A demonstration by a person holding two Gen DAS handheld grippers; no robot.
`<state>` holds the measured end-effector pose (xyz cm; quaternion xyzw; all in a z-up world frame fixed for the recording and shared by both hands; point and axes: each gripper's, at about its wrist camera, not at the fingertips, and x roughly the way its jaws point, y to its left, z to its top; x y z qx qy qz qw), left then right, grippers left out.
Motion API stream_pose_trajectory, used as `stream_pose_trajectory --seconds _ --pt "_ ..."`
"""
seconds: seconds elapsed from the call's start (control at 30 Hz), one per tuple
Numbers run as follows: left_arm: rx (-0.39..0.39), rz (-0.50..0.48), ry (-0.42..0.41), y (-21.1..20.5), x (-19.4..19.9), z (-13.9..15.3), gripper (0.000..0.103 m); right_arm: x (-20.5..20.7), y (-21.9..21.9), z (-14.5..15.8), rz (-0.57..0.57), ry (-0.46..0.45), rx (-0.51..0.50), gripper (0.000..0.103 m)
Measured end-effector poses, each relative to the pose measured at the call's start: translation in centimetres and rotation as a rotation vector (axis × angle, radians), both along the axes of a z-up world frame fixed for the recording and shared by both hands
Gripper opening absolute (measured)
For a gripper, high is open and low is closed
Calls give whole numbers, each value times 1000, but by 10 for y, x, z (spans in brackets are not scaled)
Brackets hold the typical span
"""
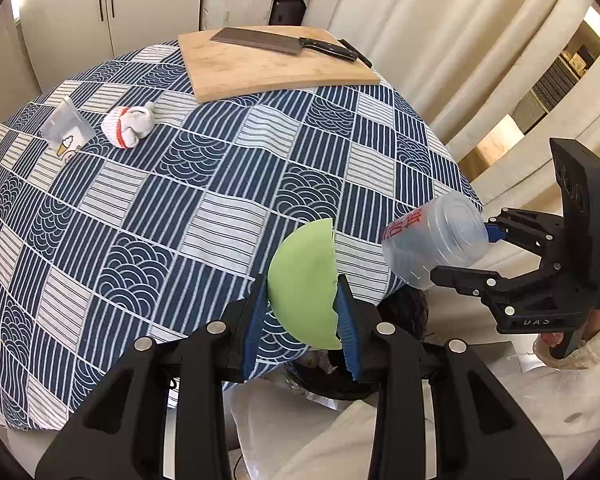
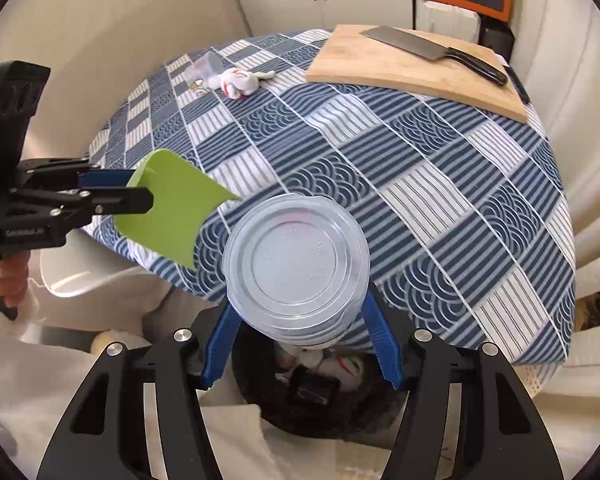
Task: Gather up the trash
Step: 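Carry the jar and green sponge over the bin and release both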
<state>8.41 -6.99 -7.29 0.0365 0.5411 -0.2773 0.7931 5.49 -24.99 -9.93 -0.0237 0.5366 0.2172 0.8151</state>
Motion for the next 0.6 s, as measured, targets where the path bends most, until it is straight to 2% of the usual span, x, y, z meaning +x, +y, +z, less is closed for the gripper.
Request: stream_pose_trajectory --seconds 0.33,0.43,0.47,0.5,0.53,0.57,0.6 --pt "7 -37 34 -40 -53 -18 35 -33 -29 -16 60 10 -11 57" --pt "13 -58 35 -49 -65 -25 35 -41 -32 -20 82 16 -14 60" --pt "8 -4 37 -50 -68 -26 36 -43 -33 -22 91 18 -18 61" --pt "9 0 31 -52 -71 -26 39 -45 -34 -22 99 18 -20 63" --pt "20 13 9 -52 -74 -25 59 -47 -35 -23 112 13 -18 73" --pt "30 31 -15 -52 -76 -23 85 -48 -36 -22 117 3 -22 86" --pt "34 50 -39 -51 -78 -21 90 -50 -37 -21 117 -18 -32 88"
